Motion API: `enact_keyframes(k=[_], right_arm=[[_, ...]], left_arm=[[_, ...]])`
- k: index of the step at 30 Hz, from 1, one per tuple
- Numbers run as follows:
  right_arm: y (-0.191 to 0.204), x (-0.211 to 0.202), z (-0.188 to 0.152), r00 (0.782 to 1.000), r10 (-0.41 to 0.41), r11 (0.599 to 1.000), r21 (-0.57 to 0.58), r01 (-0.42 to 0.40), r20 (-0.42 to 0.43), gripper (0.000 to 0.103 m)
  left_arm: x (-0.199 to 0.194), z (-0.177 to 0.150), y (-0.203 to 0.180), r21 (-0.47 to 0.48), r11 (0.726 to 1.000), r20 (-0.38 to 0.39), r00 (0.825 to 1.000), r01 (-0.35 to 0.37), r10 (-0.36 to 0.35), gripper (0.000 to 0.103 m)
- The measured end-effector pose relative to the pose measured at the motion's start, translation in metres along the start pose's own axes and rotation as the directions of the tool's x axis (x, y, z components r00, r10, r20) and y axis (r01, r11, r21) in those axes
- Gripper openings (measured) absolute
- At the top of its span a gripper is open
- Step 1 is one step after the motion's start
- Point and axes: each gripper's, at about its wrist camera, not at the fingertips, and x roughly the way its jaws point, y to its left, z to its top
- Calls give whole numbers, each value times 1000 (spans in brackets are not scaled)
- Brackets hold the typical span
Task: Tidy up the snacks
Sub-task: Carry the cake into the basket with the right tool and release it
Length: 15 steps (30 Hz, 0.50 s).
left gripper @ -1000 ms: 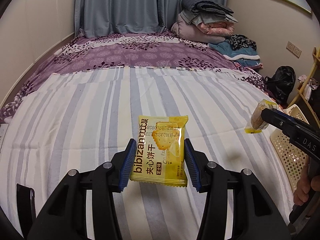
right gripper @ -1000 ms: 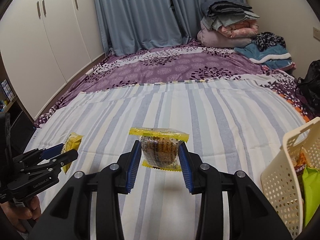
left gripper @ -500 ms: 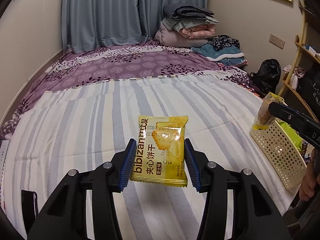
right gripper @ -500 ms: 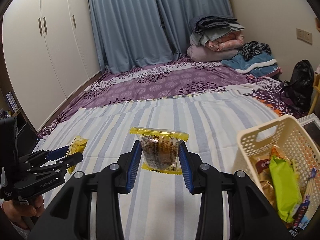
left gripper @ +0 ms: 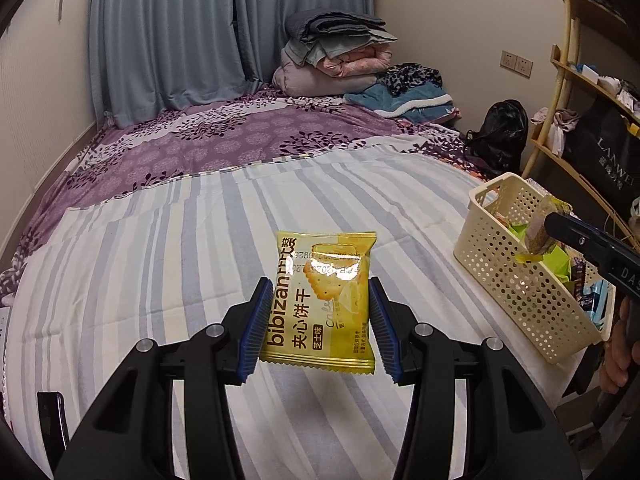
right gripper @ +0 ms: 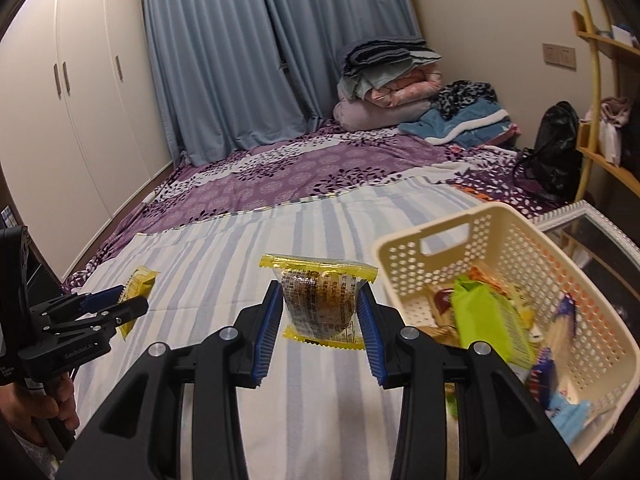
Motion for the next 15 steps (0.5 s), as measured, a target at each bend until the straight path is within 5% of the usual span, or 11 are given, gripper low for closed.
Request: enact_keyframes(k=[15], right_arm=[[-88, -54, -16, 985, -168, 979, 128, 161, 44, 38]], left_arm=[[4, 6, -56, 93, 992, -9, 997, 83, -82, 49]])
